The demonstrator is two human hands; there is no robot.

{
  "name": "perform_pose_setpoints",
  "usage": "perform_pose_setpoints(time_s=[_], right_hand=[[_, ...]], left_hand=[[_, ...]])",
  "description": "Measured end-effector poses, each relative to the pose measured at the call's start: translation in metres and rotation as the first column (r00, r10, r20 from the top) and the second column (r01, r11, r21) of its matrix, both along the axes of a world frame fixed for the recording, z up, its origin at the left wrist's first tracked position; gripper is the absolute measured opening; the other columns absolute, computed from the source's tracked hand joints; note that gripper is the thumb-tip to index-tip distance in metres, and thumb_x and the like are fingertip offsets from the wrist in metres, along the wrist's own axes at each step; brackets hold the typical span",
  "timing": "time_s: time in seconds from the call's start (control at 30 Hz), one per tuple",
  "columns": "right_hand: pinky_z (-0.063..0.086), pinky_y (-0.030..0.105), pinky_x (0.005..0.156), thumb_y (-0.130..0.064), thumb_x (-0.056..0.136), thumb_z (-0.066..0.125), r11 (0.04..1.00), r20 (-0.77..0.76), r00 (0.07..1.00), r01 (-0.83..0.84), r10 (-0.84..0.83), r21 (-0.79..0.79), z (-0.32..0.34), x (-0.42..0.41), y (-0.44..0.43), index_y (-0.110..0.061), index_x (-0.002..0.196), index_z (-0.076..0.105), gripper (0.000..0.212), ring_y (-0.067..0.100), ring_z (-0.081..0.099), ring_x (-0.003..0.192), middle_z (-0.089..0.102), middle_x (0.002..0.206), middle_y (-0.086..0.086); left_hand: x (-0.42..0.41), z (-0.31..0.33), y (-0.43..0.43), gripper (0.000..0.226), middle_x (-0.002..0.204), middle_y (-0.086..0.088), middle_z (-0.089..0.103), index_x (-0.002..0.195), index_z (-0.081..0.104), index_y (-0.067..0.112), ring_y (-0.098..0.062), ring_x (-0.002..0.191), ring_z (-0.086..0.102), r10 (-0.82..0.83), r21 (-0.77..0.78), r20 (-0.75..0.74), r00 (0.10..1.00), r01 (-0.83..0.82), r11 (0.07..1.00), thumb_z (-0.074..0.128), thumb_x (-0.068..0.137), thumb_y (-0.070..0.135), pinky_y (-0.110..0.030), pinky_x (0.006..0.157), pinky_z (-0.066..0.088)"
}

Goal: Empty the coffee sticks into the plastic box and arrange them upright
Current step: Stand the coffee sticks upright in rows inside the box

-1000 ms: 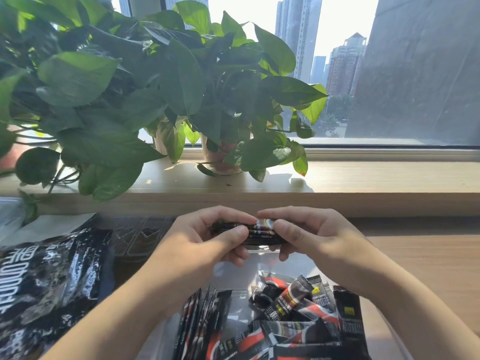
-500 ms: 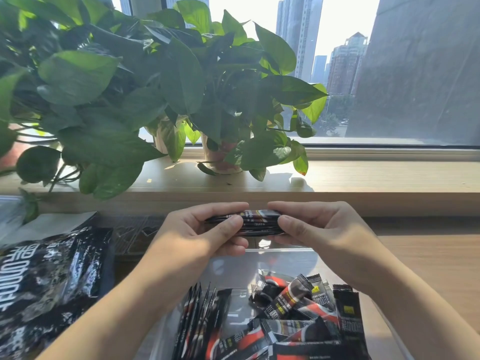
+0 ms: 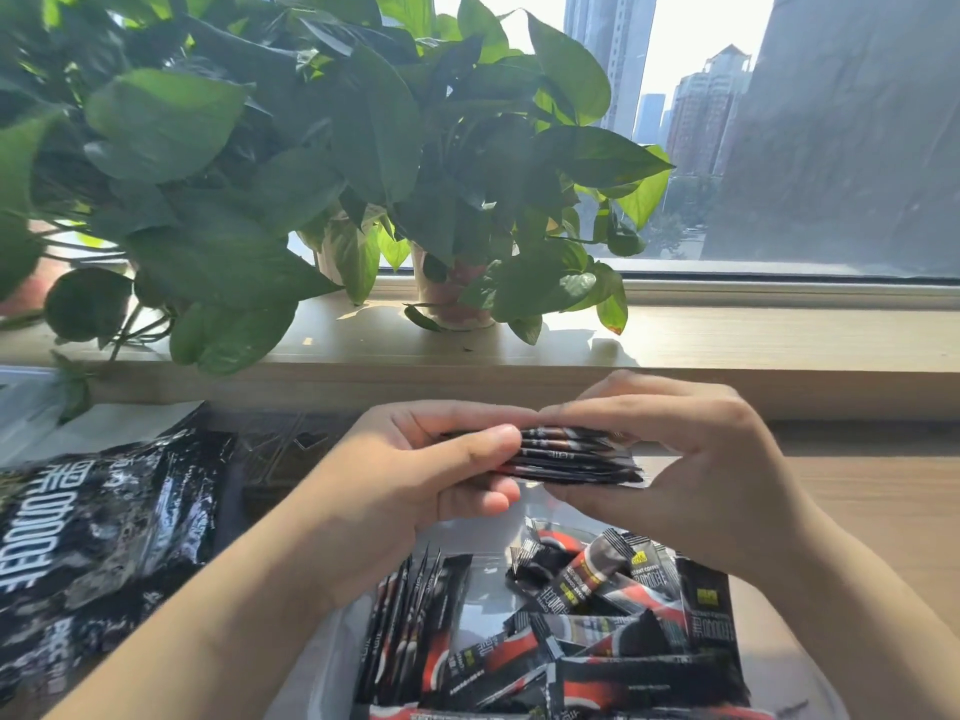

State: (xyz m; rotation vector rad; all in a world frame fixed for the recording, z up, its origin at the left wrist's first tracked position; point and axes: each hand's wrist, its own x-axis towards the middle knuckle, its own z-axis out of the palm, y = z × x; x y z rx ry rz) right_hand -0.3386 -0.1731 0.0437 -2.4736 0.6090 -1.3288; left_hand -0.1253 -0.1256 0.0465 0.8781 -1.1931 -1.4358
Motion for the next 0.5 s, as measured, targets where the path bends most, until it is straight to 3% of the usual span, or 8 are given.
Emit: perform_pose_setpoints(time_s=[0.23, 0.37, 0.5], right_hand=[[0.055, 0.021, 0.067, -0.007, 0.073, 0.087, 1.000, -0.006, 1.000, 0.004, -0.004, 0.022, -0.001, 0.002, -0.001, -0.013, 0.100, 0.080, 0.029, 0.016, 0.071, 0.078, 0.075, 0.089, -0.003], [0.056, 0.025, 0.067, -0.004, 0.072, 0.087, 0.997, 0.026, 1.000, 0.001, -0.003, 0.083, -0.003, 0.002, -0.003, -0.018, 0.101, 0.080, 0.032, 0.018, 0.072, 0.079, 0.076, 0.090, -0.003], [0.058, 0.028, 0.069, -0.006, 0.073, 0.085, 0.987, 0.092, 0.995, -0.041, 0.027, 0.156, -0.004, 0.002, -0.004, -0.019, 0.102, 0.079, 0.033, 0.020, 0.072, 0.080, 0.076, 0.090, -0.004]], left_hand=[[-0.003, -0.004, 0.000, 0.028, 0.080, -0.011, 0.073, 0.097, 0.080, 0.009, -0.015, 0.057, 0.064, 0.034, -0.026, 0.029, 0.999, -0.033, 0.999, 0.075, 0.071, 0.018, -0.018, 0.054, 0.055], [0.003, -0.003, 0.000, 0.038, 0.090, -0.005, 0.079, 0.105, 0.078, 0.026, -0.016, 0.073, 0.074, 0.074, -0.145, 0.198, 0.977, -0.046, 0.988, 0.085, 0.069, 0.016, -0.019, 0.068, 0.057], [0.007, -0.005, -0.004, 0.044, 0.099, -0.010, 0.079, 0.106, 0.077, 0.014, -0.025, 0.093, 0.076, 0.132, -0.309, 0.188, 0.973, -0.069, 0.949, 0.081, 0.064, 0.002, -0.027, 0.082, 0.059]])
